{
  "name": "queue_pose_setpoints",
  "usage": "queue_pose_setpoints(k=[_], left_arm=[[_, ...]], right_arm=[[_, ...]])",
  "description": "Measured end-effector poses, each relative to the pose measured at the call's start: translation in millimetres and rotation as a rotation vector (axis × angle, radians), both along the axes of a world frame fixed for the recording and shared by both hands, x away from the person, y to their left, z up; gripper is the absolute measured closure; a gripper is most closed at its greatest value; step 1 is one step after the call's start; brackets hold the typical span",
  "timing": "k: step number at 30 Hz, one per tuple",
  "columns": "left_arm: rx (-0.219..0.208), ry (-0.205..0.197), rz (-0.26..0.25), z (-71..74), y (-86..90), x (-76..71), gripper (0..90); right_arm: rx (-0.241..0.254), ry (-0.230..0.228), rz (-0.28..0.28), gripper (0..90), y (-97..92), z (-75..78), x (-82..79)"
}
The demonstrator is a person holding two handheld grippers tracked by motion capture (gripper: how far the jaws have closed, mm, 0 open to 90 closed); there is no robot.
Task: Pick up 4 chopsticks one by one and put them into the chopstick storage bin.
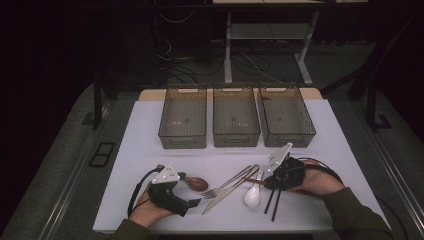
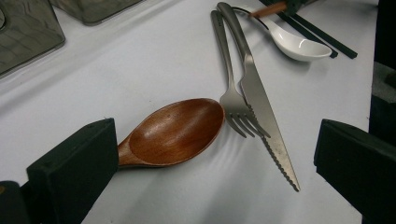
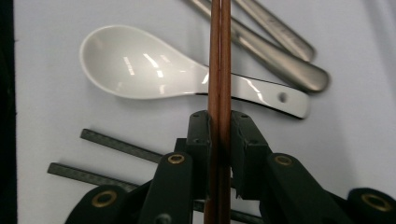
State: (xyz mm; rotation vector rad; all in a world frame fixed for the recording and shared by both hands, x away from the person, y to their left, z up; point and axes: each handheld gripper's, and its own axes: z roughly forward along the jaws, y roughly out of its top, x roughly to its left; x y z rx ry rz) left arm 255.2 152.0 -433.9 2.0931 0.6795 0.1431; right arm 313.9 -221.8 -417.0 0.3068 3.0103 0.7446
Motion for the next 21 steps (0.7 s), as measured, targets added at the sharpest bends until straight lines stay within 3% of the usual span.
queue_pose_setpoints(k=[4, 11, 21], left_arm=[[-0.001, 0.001, 0.001, -0.1, -0.2, 0.2, 0.0], [-0.002, 0.000, -0.001, -0.3, -0.3, 0.5, 0.0], [0.000, 0.000, 0.001, -0.6, 0.0, 0.3, 0.0]], right_arm=[[0.026, -0.013, -0.063, 78.2, -9.5, 2.1, 9.5], [0.028, -0.032, -0.236, 78.2, -24.2, -3.3, 34.1], [0.036, -0.040, -0.334, 77.5, -28.1, -11.0, 51.1]])
